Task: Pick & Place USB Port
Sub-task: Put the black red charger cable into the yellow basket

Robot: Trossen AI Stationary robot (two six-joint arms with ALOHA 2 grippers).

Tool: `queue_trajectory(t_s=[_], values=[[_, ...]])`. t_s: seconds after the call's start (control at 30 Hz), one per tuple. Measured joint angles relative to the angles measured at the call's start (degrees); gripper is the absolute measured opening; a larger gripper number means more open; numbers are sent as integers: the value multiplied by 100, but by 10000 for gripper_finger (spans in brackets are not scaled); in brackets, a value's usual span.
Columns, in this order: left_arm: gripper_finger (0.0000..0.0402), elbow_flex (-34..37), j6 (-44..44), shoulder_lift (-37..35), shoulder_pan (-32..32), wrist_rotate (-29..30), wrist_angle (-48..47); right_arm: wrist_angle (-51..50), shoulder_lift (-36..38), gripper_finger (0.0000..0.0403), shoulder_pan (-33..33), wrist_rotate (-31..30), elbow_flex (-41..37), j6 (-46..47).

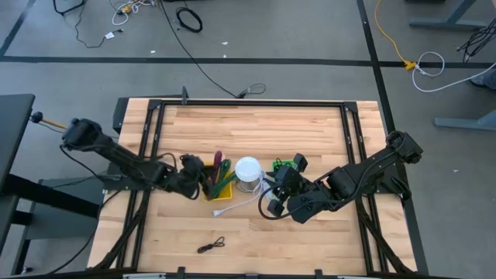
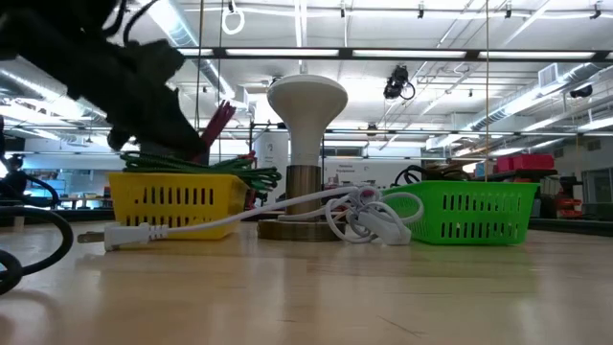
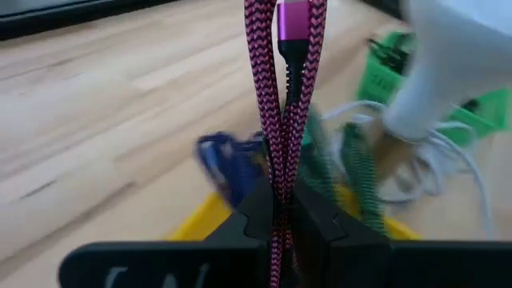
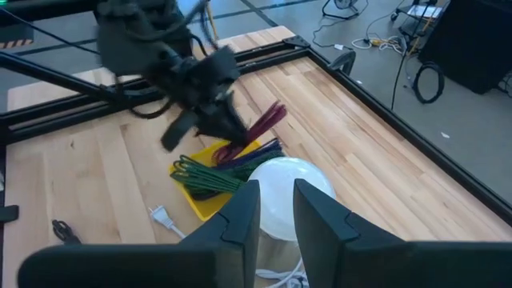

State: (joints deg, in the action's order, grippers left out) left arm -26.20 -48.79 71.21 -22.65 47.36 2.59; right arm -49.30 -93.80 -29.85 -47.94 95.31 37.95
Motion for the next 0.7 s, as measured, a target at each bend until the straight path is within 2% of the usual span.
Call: queue_trajectory(t_s=[0.17, 0.3, 0.4, 0.7], values=[[27, 391, -593, -47, 287, -772, -8, -7, 1, 78, -1, 39, -1, 2], [24, 659, -950, -47, 284, -776, 242, 39, 4, 78, 0, 41, -119, 2], [26, 792, -803, -46, 251, -794, 725, 123, 7, 78, 1, 39, -270, 47], [87, 800, -759, -45, 256, -689, 923, 309, 4, 78, 28, 43, -509, 37]])
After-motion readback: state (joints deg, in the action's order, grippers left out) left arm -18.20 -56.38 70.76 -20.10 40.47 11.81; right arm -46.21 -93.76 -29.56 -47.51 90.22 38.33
